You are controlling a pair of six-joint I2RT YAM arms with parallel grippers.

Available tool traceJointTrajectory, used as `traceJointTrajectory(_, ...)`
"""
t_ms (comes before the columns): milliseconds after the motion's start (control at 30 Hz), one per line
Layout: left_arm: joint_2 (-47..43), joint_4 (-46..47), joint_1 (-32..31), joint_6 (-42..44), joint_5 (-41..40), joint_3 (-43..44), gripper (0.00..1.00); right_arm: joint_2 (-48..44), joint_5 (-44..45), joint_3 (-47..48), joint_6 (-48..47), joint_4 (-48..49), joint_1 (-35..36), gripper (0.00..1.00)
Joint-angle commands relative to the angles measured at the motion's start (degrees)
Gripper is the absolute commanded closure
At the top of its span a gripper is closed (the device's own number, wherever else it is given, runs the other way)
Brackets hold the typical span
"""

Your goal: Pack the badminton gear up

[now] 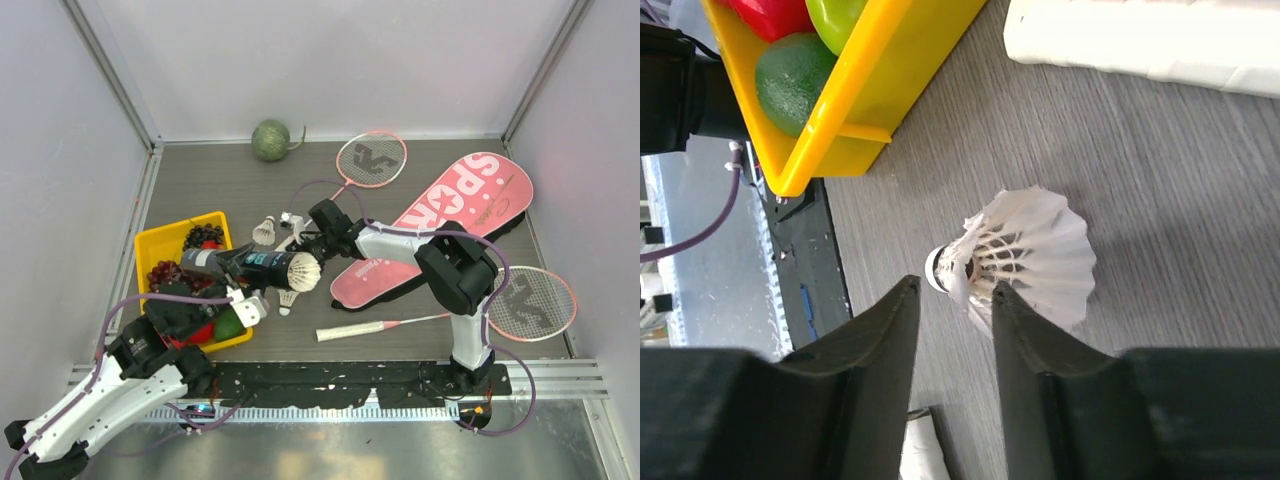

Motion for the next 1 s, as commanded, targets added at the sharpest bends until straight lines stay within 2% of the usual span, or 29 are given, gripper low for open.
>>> traceJointTrajectory(0,0.21,4.57,0.12,0.33,-0.51,1.21,1.00,-0.34,-2.27,-0.40,1.00,3.13,0.56,0.64)
traceJointTrajectory(67,0.12,4.57,0.04,0.42,-0.69,1.20,1.00,-0.25,-2.62,-0.48,0.91,3.22,0.65,0.73)
traceJointTrajectory(167,0.21,4.57,0.13,0.42,-0.69,1.12,1.00,-1.48,-2.19,-2.32,1.96,5.50,0.65,0.94)
traceJointTrajectory(300,0.82,4.57,0.13,0.33,-2.96,1.29,1.00,-7.27,-1.22,-5.39,4.94,9.71,-0.32,0.95)
traceJointTrajectory(567,4.16,4.31,0.13,-1.95,-9.91,3.22,1.00,-33.10,12.13,-14.72,10.75,14.11,-4.71,0.95)
traceJointTrajectory(633,5.13,3.35,0.13,-2.83,-12.10,4.19,1.00,-41.43,16.17,-16.39,12.06,13.77,-5.59,0.95)
traceJointTrajectory(767,7.15,0.71,0.12,-6.42,-14.57,7.17,1.00,-52.51,26.72,-17.71,13.12,12.10,-5.95,0.95)
traceJointTrajectory(967,11.54,-3.16,0.13,-9.60,-15.19,11.05,1.00,-62.38,34.54,-14.03,8.92,7.02,-5.42,0.94)
